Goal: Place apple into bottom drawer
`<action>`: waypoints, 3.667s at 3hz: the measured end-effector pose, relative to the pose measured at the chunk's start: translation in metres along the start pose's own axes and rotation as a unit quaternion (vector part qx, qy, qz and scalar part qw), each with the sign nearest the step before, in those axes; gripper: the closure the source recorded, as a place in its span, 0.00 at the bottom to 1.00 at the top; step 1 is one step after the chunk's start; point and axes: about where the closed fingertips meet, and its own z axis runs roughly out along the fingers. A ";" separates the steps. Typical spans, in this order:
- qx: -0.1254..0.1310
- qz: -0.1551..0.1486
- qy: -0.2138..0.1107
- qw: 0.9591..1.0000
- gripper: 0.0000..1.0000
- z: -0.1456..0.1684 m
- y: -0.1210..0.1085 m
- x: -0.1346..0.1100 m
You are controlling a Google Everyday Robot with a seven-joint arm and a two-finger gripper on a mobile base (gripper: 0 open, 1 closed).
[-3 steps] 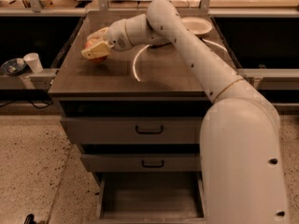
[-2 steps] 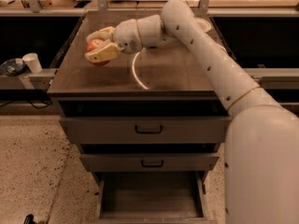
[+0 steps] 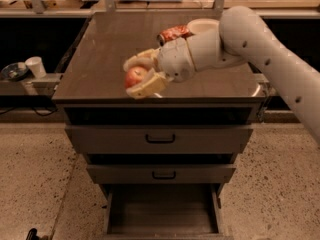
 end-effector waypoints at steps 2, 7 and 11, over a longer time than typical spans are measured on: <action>-0.058 -0.006 0.096 0.994 1.00 0.011 0.100 0.055; 0.053 0.092 0.134 0.985 1.00 -0.050 0.220 0.231; 0.205 0.065 0.116 0.970 1.00 -0.008 0.237 0.400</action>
Offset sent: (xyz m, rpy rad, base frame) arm -0.0539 -0.0229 -0.0395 -0.1580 -0.0426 0.0223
